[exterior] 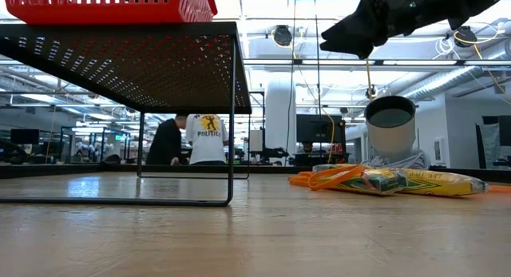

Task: Pick & Place Office Desk Supplies
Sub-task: Put the yellow spring keychain into the top red basket on the shelf, then put the orange spring keychain into the top red basket on the shelf

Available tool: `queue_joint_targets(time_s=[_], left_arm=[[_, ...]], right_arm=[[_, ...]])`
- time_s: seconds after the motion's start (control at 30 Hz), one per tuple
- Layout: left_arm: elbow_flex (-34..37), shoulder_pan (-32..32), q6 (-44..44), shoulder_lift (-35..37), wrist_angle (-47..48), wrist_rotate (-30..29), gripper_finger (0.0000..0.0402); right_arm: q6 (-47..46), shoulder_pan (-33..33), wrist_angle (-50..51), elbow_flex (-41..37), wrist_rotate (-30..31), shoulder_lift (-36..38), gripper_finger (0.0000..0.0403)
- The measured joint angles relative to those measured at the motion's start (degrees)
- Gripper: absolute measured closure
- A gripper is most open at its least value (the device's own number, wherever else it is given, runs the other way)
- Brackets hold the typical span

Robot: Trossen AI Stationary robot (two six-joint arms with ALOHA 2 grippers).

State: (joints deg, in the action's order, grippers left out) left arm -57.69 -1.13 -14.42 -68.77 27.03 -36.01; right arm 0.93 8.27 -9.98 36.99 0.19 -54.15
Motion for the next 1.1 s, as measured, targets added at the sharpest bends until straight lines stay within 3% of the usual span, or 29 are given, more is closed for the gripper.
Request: queue_joint_targets(time_s=[0.3,0.5,0.57,0.67,0.8,1.1], left_arm=[[0.0,-0.78,-5.04,-0.39,0.61,0.32,0.026],[0.0,-0.7,-2.47,-0.39,-0.32,0.66,0.0181],[0.0,-0.59,-0.92,0.54,0.19,3.26,0.0164],[0.0,0.28,3.09,2.8,0.04,6.32,0.0146],[1.1,2.12,4.9,7.8,-1.72,5.65,0.0133],[20.67,3.56,7.6,23.22,-20.86,6.02,0.0142]], right_arm=[[0.0,0.0,0.03,0.0,0.0,-0.02,0.0206],[-0.02,0.0,0.03,0.0,0.0,-0.02,0.0205],[-0.02,0.0,0.2,0.0,0.0,-0.02,0.0205],[-0.02,0.0,1.12,0.0,0.0,-0.02,0.0204],[-0.04,0.0,2.73,0.0,0.0,-0.02,0.0204],[-1.36,-0.02,10.18,0.0,-0.01,0.0,0.0204]])
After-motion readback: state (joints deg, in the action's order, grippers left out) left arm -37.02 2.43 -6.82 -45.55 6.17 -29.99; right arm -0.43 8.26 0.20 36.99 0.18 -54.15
